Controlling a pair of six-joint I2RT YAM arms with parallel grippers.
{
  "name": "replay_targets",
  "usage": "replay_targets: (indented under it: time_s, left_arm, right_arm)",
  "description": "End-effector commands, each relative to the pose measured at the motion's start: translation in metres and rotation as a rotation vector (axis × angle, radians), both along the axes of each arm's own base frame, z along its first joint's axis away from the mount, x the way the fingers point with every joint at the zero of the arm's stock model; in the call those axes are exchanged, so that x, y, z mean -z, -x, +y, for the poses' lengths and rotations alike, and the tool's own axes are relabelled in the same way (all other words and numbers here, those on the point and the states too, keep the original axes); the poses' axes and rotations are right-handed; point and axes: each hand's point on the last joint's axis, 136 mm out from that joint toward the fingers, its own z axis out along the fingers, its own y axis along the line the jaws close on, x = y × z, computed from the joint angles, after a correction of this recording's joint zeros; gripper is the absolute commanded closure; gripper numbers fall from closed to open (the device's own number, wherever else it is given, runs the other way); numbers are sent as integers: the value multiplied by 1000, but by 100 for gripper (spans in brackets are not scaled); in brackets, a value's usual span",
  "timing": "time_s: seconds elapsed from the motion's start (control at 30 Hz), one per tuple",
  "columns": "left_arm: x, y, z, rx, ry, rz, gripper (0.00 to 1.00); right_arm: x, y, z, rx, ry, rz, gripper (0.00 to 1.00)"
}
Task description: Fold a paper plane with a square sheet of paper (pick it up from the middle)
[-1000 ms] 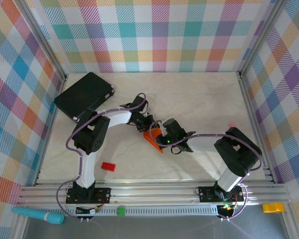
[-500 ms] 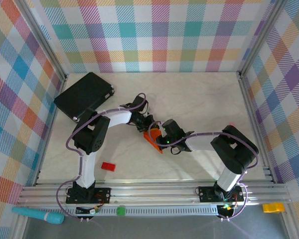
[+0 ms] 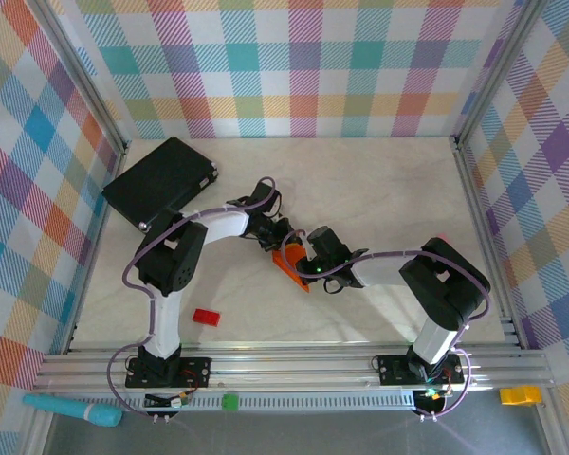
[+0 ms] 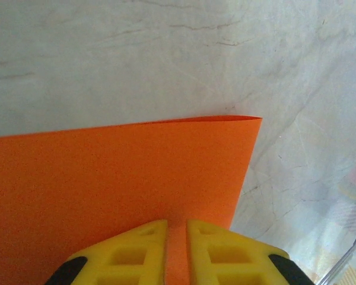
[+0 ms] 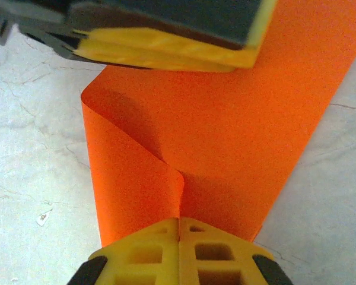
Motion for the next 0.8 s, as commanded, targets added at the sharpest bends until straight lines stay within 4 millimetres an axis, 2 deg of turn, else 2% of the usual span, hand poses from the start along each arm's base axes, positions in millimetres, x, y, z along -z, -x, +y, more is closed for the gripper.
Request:
replay_targets:
  time_s: [0.0, 0.13, 0.33, 0.4, 0.77]
  left_arm:
    - [-20, -9, 14, -75, 1, -43, 84]
    - [-7, -2, 25, -85, -40, -16, 85]
    - [8, 3, 28, -73, -68, 5, 89]
    - [17, 10, 31, -64, -90, 47, 90]
    - [25, 15, 36, -38, -132, 61, 94]
  right_arm:
    - [5, -1, -4, 15, 22, 19, 100]
    - [1, -2, -2, 12, 12, 15, 100]
    - [-7, -4, 0, 10, -7, 5, 100]
    - [-9, -4, 0, 10, -10, 3, 100]
    - [-21, -13, 1, 21, -28, -10, 100]
